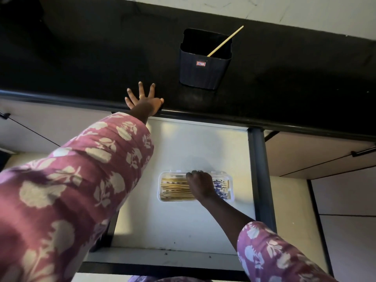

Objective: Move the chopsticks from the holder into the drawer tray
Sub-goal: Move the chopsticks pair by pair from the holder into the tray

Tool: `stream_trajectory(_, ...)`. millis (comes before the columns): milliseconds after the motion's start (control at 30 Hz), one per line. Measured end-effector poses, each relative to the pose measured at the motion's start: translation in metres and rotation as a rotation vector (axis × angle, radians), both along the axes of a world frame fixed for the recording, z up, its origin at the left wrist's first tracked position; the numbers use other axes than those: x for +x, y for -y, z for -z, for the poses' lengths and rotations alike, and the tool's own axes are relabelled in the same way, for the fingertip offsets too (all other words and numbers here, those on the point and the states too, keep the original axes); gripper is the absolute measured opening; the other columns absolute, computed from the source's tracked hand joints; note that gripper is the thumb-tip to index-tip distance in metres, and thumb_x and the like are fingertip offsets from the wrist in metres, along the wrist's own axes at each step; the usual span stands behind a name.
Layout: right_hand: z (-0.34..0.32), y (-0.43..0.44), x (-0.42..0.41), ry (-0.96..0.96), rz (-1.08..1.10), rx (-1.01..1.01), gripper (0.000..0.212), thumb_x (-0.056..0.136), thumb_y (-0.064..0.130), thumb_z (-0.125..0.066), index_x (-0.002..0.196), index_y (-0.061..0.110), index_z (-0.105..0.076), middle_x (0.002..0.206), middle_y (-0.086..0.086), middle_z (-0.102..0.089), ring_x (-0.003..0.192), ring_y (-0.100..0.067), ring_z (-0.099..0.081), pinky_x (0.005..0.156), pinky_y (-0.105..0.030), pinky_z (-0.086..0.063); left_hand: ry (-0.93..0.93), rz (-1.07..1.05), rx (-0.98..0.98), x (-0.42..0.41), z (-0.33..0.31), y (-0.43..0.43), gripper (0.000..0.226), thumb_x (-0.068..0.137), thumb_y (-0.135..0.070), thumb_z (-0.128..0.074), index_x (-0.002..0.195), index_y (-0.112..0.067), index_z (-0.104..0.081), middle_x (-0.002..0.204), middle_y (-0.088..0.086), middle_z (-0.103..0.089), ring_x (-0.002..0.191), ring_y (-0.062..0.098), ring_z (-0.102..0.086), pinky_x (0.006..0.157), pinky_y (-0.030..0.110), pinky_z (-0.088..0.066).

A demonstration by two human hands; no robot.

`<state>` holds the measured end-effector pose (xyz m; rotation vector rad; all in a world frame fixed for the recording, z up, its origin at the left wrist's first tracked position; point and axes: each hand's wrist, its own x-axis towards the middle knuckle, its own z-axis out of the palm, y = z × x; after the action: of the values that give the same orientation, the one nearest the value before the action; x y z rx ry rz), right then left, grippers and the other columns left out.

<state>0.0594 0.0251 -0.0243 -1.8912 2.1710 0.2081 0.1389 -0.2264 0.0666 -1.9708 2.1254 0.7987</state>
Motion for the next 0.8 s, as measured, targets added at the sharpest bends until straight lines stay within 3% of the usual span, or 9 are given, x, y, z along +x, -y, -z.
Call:
stream_trajectory(100, -0.018, 0.002, -0.010, -0.008, -0.014, -0.150, 0.005, 0.042, 0.011, -0.064, 0.043, 0.014, -0.060, 0.039, -0.001, -0.056, 0.034, -0.018, -0.058, 0.035, -0.011, -0.038, 0.000, 0.003, -0.007, 0.001, -0.001, -0.002, 0.064, 0.095, -0.055, -0.033, 0.149, -0.045, 0.000, 0.159, -0.006, 0.020, 0.145, 0.037, 0.021, 0.118, 0.052, 0.010)
stream_trajectory(167, -0.020, 0.009, -0.021, 0.006, -0.031, -0.321, 0.022, 0.052, 0.011, -0.039, 0.047, 0.014, -0.060, 0.042, -0.001, -0.056, 0.037, -0.020, -0.057, 0.035, -0.013, -0.038, 0.001, 0.003, -0.009, 0.002, -0.002, -0.003, 0.065, 0.095, -0.056, -0.033, 0.149, -0.044, -0.001, 0.160, -0.006, 0.019, 0.145, 0.037, 0.021, 0.118, 0.052, 0.009)
stream_trajectory(200, -0.024, 0.014, -0.026, 0.003, -0.017, -0.390, 0.027, 0.053, 0.010, -0.035, 0.050, 0.013, -0.061, 0.044, -0.001, -0.057, 0.039, -0.021, -0.058, 0.036, -0.014, -0.039, 0.001, 0.004, -0.010, 0.002, -0.003, -0.004, 0.064, 0.095, -0.056, -0.033, 0.149, -0.044, -0.001, 0.160, -0.006, 0.019, 0.145, 0.037, 0.021, 0.118, 0.052, 0.009)
stream_trajectory(400, -0.081, 0.068, -0.069, -0.061, 0.093, -0.795, 0.026, 0.062, 0.010, -0.045, 0.064, 0.013, -0.071, 0.057, -0.005, -0.066, 0.049, -0.026, -0.063, 0.040, -0.020, -0.043, -0.001, 0.009, 0.006, 0.003, -0.006, -0.003, 0.064, 0.095, -0.055, -0.033, 0.150, -0.044, -0.001, 0.160, -0.006, 0.019, 0.145, 0.037, 0.021, 0.118, 0.052, 0.010)
stream_trajectory(533, -0.133, 0.118, -0.094, 0.057, 0.304, -1.009, 0.021, 0.072, 0.002, -0.050, 0.072, 0.005, -0.071, 0.065, -0.013, -0.068, 0.059, -0.031, -0.067, 0.050, -0.025, -0.051, 0.004, 0.014, 0.008, 0.003, -0.006, -0.003, 0.064, 0.095, -0.055, -0.033, 0.149, -0.044, 0.000, 0.160, -0.007, 0.019, 0.145, 0.038, 0.020, 0.118, 0.052, 0.008)
stream_trajectory(667, -0.186, 0.166, -0.106, 0.247, 0.526, -0.963, 0.021, 0.088, 0.002, -0.054, 0.100, 0.003, -0.072, 0.099, -0.016, -0.073, 0.093, -0.029, -0.068, 0.080, -0.030, -0.051, 0.003, 0.002, 0.029, 0.002, -0.007, -0.001, 0.064, 0.095, -0.055, -0.033, 0.149, -0.045, 0.001, 0.159, -0.008, 0.021, 0.145, 0.037, 0.022, 0.118, 0.051, 0.009)
stream_trajectory(733, -0.201, 0.194, -0.116, 0.368, 0.653, -0.883, 0.022, 0.090, 0.005, -0.054, 0.101, 0.007, -0.073, 0.104, -0.012, -0.073, 0.101, -0.025, -0.065, 0.080, -0.023, -0.046, 0.000, 0.001, 0.038, 0.001, -0.007, 0.000, 0.064, 0.095, -0.054, -0.032, 0.149, -0.045, 0.003, 0.159, -0.007, 0.022, 0.144, 0.037, 0.023, 0.117, 0.051, 0.010)
stream_trajectory(800, -0.208, 0.225, -0.129, 0.583, 0.762, -0.795, 0.019, 0.088, 0.004, -0.056, 0.095, 0.006, -0.074, 0.099, -0.012, -0.072, 0.098, -0.024, -0.066, 0.073, -0.020, -0.048, 0.005, -0.001, 0.041, 0.000, -0.006, 0.001, 0.065, 0.095, -0.054, -0.033, 0.149, -0.045, 0.003, 0.158, -0.007, 0.023, 0.144, 0.037, 0.023, 0.117, 0.052, 0.010)
